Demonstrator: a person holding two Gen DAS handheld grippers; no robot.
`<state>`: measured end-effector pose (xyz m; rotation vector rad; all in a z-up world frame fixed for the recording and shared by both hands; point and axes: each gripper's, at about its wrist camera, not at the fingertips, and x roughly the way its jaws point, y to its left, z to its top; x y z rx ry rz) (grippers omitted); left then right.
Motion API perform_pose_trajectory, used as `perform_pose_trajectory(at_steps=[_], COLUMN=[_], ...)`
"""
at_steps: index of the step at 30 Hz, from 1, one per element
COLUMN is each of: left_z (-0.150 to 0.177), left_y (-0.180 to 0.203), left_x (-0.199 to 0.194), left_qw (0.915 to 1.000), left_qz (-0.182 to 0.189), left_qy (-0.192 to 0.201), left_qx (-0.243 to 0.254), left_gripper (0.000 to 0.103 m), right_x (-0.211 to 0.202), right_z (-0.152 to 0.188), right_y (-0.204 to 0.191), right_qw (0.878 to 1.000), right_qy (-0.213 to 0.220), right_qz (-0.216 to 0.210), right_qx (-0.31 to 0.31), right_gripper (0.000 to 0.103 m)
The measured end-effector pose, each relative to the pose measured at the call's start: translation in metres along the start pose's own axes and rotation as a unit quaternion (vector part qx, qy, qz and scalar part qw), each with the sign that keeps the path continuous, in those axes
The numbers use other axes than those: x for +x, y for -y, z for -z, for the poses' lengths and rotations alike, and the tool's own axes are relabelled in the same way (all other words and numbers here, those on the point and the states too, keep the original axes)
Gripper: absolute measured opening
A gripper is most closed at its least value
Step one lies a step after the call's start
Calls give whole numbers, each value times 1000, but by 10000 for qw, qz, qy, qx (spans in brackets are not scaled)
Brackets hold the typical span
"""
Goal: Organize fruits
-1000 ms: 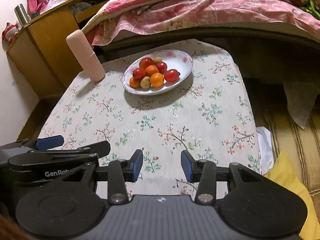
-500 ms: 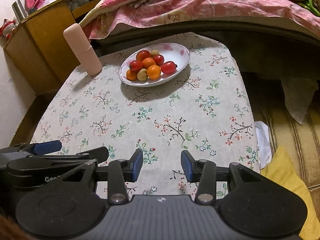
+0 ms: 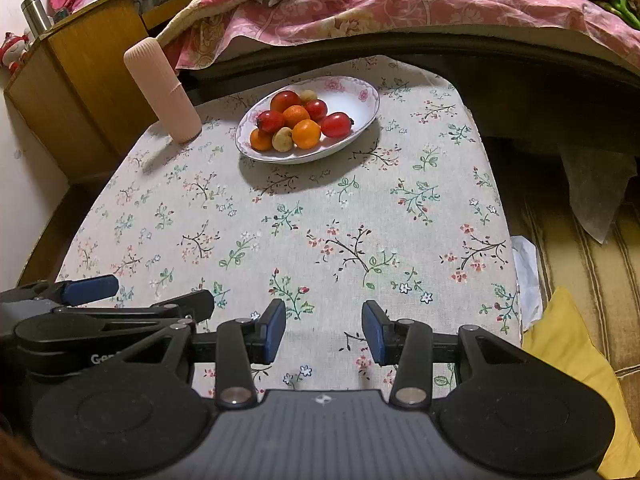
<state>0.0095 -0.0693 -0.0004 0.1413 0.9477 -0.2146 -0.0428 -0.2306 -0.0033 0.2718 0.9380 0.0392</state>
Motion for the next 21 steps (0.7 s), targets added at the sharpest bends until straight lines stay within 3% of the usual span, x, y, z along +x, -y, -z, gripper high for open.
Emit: perform_pose_trajectory(at_steps=[21], left_z=[1], left_y=[0], left_x=[-1], left_qw=[9999], left_qz=[-117], left_qy=[44], left_qx=[60], left_gripper=[103], right_x=[1], right_z=[2], right_y=[-1], right_qw=[10000], right_qy=[-20], right_qz=[15], right_qx=[-20], right_gripper=[42])
